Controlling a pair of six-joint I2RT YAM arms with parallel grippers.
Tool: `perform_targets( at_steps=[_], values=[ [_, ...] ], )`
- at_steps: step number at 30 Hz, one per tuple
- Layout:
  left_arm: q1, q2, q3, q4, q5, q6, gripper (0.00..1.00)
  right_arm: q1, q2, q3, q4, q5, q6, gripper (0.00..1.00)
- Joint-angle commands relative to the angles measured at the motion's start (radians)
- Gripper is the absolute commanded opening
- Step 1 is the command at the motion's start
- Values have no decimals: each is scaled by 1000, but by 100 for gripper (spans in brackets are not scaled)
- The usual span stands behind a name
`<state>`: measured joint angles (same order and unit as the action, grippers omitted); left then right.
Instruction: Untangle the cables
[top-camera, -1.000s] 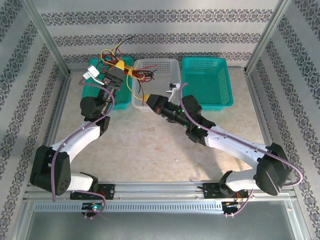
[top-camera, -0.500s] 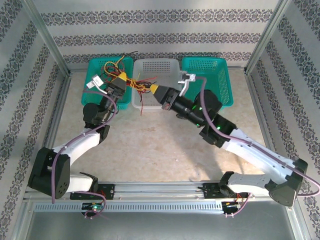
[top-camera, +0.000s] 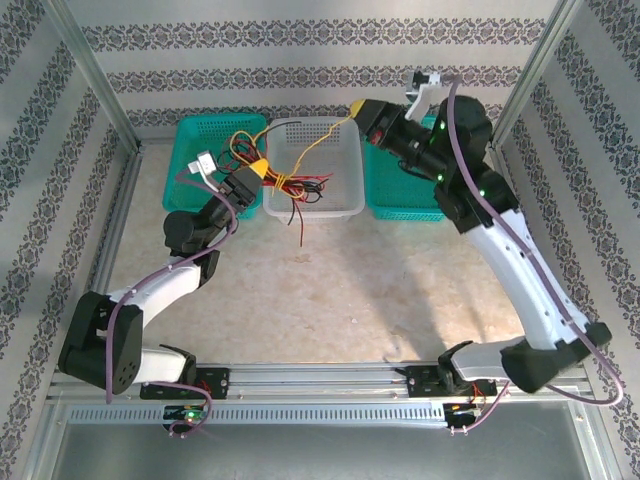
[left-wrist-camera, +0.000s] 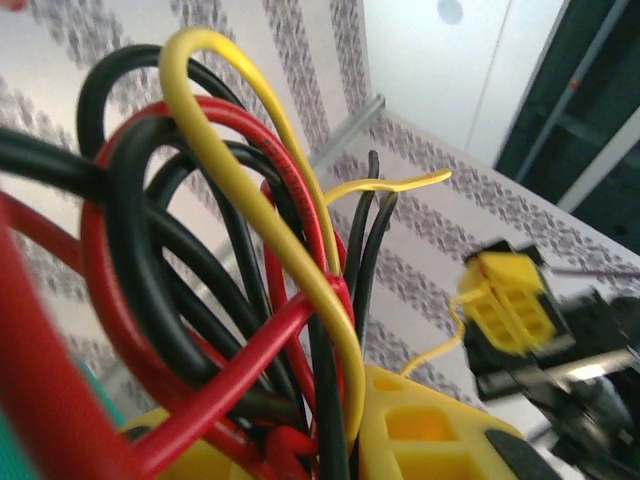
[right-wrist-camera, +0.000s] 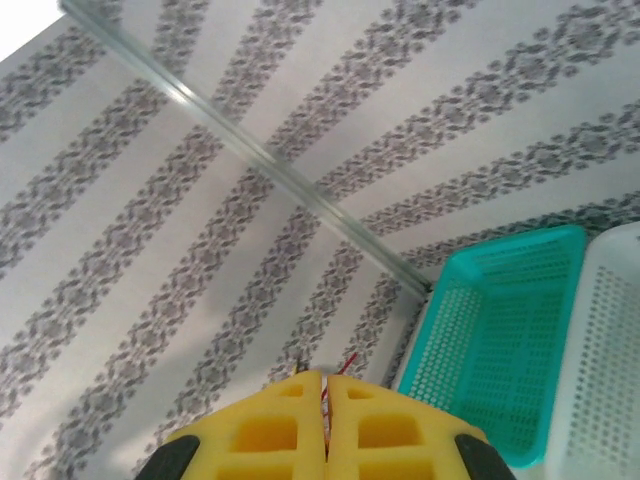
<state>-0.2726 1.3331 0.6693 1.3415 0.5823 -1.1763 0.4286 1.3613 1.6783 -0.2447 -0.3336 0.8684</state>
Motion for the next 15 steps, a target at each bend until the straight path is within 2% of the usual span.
perform_targets(
  at_steps=[1, 5, 8, 12, 15],
  values=[
    [18, -66, 40, 46, 163, -70, 0, -108, 78, 99, 30, -95, 25, 0],
    [19, -126, 69, -66, 214, -34, 0, -172, 190, 139, 18, -110, 9, 0],
    [21, -116, 84, 8, 204, -105, 0, -208, 247, 101, 40, -117, 29, 0],
    [55, -110, 118, 89, 141, -161, 0, -224, 227, -66, 90, -90, 33, 0],
    [59, -122, 140, 84, 35, -127, 0, -200, 173, -258, 200, -108, 80, 0]
  ],
)
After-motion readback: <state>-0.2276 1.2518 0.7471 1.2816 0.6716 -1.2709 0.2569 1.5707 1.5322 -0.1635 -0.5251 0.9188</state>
